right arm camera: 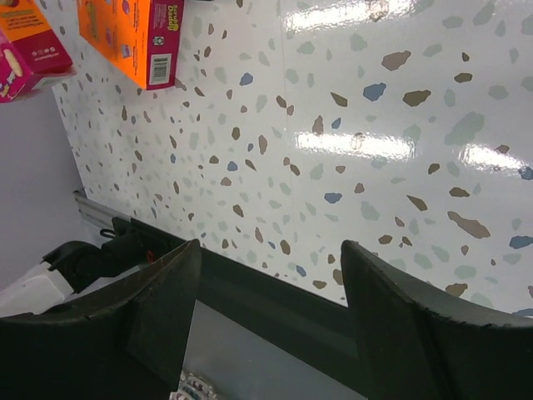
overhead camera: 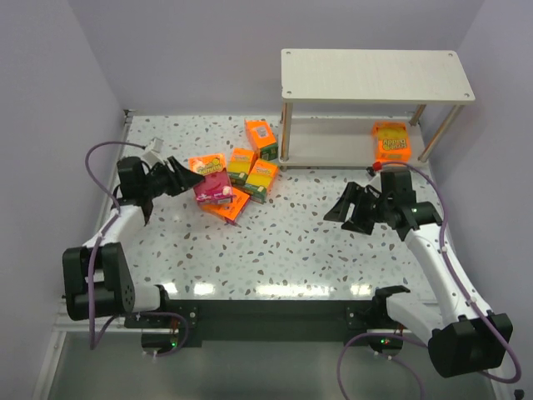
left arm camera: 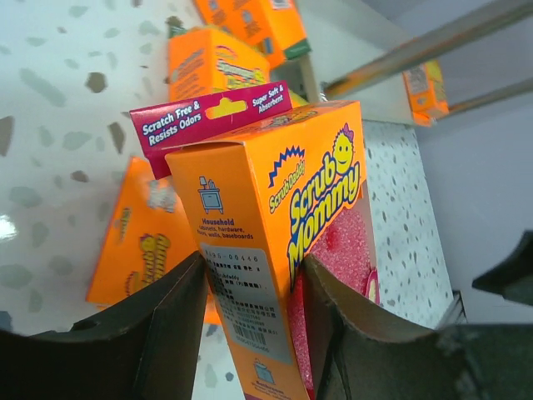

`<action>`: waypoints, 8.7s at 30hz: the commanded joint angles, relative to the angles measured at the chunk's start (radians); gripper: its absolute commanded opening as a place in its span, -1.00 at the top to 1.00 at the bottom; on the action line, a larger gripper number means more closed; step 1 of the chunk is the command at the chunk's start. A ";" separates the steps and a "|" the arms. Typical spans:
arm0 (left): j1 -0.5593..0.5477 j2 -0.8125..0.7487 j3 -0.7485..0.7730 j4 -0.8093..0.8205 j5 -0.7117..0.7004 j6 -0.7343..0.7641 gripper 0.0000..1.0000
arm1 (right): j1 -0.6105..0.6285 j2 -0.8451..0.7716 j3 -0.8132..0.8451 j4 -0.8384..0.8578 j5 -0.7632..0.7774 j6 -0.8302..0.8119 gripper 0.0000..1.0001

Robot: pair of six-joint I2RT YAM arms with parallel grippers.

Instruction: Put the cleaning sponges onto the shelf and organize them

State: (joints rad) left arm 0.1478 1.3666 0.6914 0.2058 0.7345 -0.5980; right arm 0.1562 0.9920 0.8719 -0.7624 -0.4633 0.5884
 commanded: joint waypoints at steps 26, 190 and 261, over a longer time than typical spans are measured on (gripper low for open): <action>-0.738 0.314 0.445 -0.678 -0.052 0.617 -1.00 | 0.002 0.094 0.130 -0.198 0.046 -0.283 -0.44; -0.794 -0.359 0.177 -0.741 -0.690 -0.160 1.00 | -0.153 0.388 0.160 0.484 0.359 0.683 1.00; -0.524 -0.230 0.204 -0.695 -0.721 0.027 0.30 | -0.139 0.360 0.182 0.425 0.250 0.495 -0.40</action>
State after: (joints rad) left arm -0.4561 1.1076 0.9157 -0.5457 0.0231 -0.6598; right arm 0.0059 1.4158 1.1072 -0.2302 -0.0704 1.2930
